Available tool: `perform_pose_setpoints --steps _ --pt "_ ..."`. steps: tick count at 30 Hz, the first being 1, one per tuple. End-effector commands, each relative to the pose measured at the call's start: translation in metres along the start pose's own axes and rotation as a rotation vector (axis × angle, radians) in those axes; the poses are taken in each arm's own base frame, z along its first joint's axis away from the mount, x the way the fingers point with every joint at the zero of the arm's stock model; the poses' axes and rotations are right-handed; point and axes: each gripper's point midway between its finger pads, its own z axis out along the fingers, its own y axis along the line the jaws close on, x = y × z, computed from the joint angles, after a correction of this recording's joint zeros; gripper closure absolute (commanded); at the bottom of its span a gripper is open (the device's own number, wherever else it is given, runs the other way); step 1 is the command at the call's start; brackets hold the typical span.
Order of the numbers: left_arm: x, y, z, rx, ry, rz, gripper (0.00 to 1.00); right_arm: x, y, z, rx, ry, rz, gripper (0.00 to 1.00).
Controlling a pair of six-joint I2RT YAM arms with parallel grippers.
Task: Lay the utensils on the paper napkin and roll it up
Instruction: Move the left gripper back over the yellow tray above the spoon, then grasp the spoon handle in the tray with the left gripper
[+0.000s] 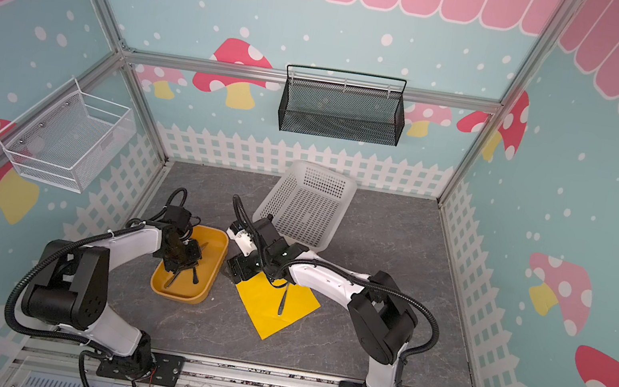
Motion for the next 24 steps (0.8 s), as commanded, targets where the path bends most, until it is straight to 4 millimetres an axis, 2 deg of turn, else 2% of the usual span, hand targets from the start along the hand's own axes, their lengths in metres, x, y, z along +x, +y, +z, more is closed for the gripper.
perform_pose_setpoints --steps 1,5,6,8,11,19,24 --pt "0.021 -0.002 0.008 0.013 0.086 0.015 0.86 -0.008 -0.001 0.005 0.019 -0.003 0.006 0.17" --pt "0.023 -0.005 0.005 0.011 0.077 0.032 0.85 -0.017 -0.009 0.009 0.063 -0.023 0.038 0.15" --pt "0.02 -0.004 0.004 0.003 0.065 0.032 0.82 -0.011 -0.016 0.02 0.084 -0.003 0.056 0.14" --pt "0.014 0.0 0.001 -0.034 0.039 0.033 0.75 -0.013 -0.019 0.024 0.094 -0.002 0.063 0.14" --pt "0.005 0.003 -0.001 -0.069 0.021 0.043 0.7 -0.015 -0.02 0.026 0.098 -0.005 0.071 0.14" --pt "0.001 0.002 0.009 -0.096 0.078 0.063 0.71 -0.015 -0.018 0.028 0.081 0.002 0.078 0.13" --pt "0.003 0.008 0.013 -0.139 0.108 0.074 0.73 -0.014 -0.017 0.028 0.074 0.005 0.078 0.07"
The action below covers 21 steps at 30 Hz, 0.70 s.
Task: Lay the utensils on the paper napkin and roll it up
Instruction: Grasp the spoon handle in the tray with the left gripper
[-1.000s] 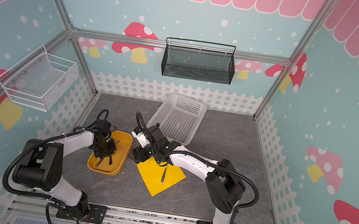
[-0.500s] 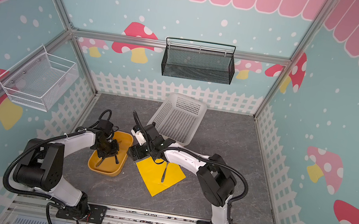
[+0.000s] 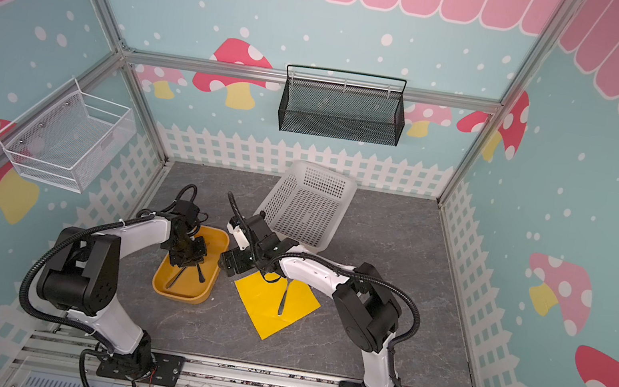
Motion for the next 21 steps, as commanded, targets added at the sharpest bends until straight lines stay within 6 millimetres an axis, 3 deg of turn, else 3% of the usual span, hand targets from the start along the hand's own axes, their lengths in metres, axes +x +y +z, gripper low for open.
perform_pose_setpoints --steps 1,16,21 --pt "0.0099 0.0161 0.009 -0.08 0.053 0.017 0.74 -0.001 0.0044 0.003 -0.011 0.009 -0.002 0.07" --pt "0.0125 0.02 0.018 -0.112 0.097 0.029 0.83 0.0004 0.0044 -0.0001 -0.004 0.013 -0.003 0.06" --pt "0.0095 0.0237 0.0158 -0.137 0.088 0.028 0.81 -0.0011 0.0047 -0.0038 -0.001 0.007 -0.005 0.06"
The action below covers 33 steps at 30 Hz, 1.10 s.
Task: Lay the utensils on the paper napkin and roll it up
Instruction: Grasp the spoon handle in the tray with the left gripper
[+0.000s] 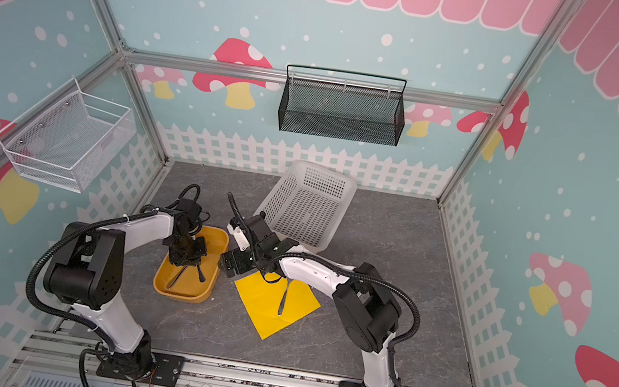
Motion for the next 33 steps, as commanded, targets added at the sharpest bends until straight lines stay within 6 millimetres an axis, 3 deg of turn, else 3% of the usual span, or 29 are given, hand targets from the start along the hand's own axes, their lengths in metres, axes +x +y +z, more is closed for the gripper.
perform_pose_setpoints --steps 1,8,14,16,23,33 --pt "0.009 0.018 0.015 -0.09 0.049 -0.006 0.8 -0.004 0.004 -0.005 0.002 -0.008 -0.012 0.06" --pt "0.008 0.02 0.019 -0.104 0.059 -0.004 0.79 -0.004 0.005 -0.007 0.0 -0.009 -0.015 0.06" --pt "0.011 0.015 0.021 -0.077 0.082 0.003 0.92 -0.006 0.001 -0.013 0.031 -0.032 -0.018 0.07" --pt "0.012 0.011 0.018 -0.055 0.085 0.002 0.95 -0.018 0.006 -0.028 0.032 -0.079 -0.03 0.07" --pt "0.016 -0.008 -0.016 0.05 0.041 0.02 0.96 -0.027 0.003 -0.05 0.068 -0.16 -0.033 0.07" --pt "0.027 -0.018 -0.07 0.143 -0.048 0.055 0.96 -0.03 -0.017 -0.086 0.161 -0.282 0.035 0.07"
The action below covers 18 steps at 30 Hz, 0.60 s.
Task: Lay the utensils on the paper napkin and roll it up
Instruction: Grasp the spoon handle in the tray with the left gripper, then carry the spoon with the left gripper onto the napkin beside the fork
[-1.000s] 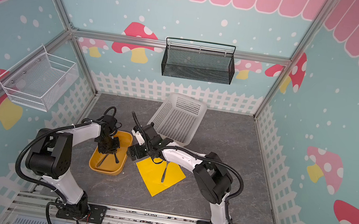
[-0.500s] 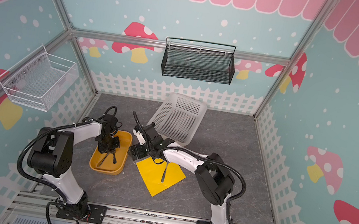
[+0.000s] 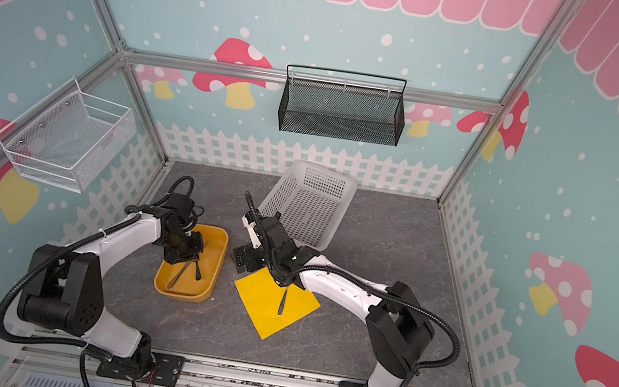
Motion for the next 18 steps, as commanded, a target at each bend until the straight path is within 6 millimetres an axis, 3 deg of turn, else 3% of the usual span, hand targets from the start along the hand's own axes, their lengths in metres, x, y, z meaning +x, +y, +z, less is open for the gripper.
perform_pose_setpoints --steps 1,6,10,14,18 --pt "0.013 -0.008 -0.016 0.037 0.014 0.026 0.96 -0.014 -0.011 -0.016 0.038 -0.085 0.048 0.06" --pt "0.029 -0.035 -0.039 0.094 -0.006 0.1 0.97 -0.012 -0.026 -0.035 0.05 -0.126 0.115 0.06" --pt "0.052 -0.074 -0.051 0.151 -0.009 0.192 0.96 0.005 -0.043 -0.05 0.071 -0.126 0.19 0.06" --pt "0.08 -0.106 -0.047 0.158 0.023 0.285 0.96 0.03 -0.06 -0.065 0.086 -0.138 0.288 0.06" --pt "0.105 -0.143 -0.028 0.206 0.069 0.348 0.96 0.056 -0.082 -0.076 0.118 -0.141 0.398 0.06"
